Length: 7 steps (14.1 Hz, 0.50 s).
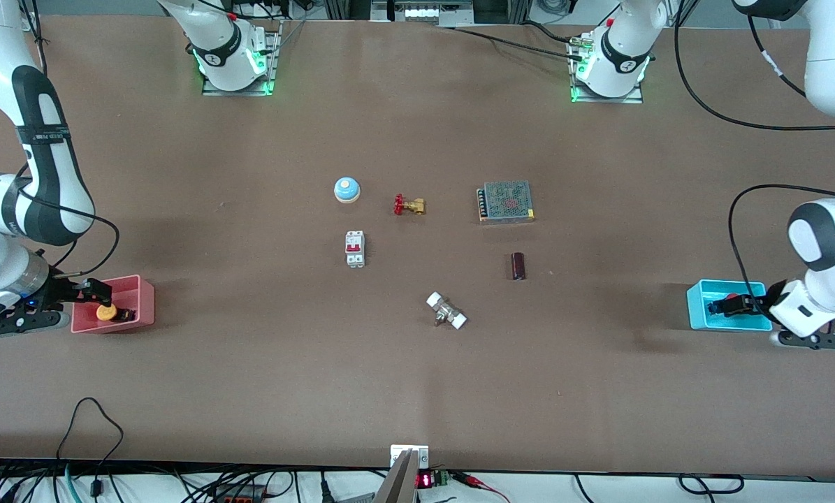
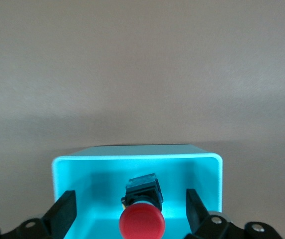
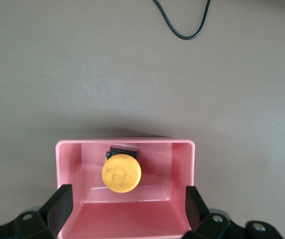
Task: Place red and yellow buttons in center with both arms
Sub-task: 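Lower the right gripper onto the yellow button while the left gripper descends too, then grasp the yellow button with the right gripper while the left gripper grasps the red button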
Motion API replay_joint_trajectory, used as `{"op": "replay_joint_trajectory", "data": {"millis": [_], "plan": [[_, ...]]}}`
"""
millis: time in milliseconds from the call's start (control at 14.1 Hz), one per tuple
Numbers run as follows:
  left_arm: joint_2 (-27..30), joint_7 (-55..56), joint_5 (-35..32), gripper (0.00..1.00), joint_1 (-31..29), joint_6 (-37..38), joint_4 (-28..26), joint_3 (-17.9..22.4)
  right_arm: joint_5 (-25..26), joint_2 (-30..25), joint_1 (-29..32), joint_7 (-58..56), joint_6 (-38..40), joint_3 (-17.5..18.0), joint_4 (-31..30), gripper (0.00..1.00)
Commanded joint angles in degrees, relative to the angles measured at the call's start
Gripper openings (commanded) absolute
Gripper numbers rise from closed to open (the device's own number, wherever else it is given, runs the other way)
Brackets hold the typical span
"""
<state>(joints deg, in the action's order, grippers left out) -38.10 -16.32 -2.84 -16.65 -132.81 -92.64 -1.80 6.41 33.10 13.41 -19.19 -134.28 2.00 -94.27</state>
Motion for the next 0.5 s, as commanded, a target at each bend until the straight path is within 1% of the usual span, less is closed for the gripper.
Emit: {"op": "replay_joint_trajectory", "data": {"millis": [0, 71, 142, 284, 355, 426], "plan": [[1.54, -1.34, -0.24, 0.94, -0.93, -3.59, -4.56, -0.48, 0.36, 1.00, 1.09, -0.76, -3.51, 1.08, -1.09, 1.00], [1.54, -1.34, -0.24, 0.91, -0.93, -3.86, -4.83, -0.48, 0.36, 1.61, 1.09, -0.76, -5.36, 1.08, -1.44, 1.00], [1.28, -1.34, -0.24, 0.85, -0.93, -3.86, -5.01, -0.48, 0.36, 2.23, 1.09, -0.76, -6.42, 1.08, -1.53, 1.00], [1.36, -1.00, -0.24, 0.68, -0.93, -3.60, -5.97, -0.57, 0.27, 2.93, 1.09, -0.67, -7.39, 1.08, -1.45, 1.00], [1.54, -0.82, -0.15, 0.52, -0.93, -2.73, -6.06, -0.57, 0.18, 3.11, 1.18, -0.67, -7.48, 1.08, -1.53, 1.00], [1.54, -0.90, -0.15, 0.41, -0.85, -1.68, -5.98, -0.57, 0.18, 3.64, 1.18, -0.58, -7.57, 1.17, -1.45, 1.00]]}}
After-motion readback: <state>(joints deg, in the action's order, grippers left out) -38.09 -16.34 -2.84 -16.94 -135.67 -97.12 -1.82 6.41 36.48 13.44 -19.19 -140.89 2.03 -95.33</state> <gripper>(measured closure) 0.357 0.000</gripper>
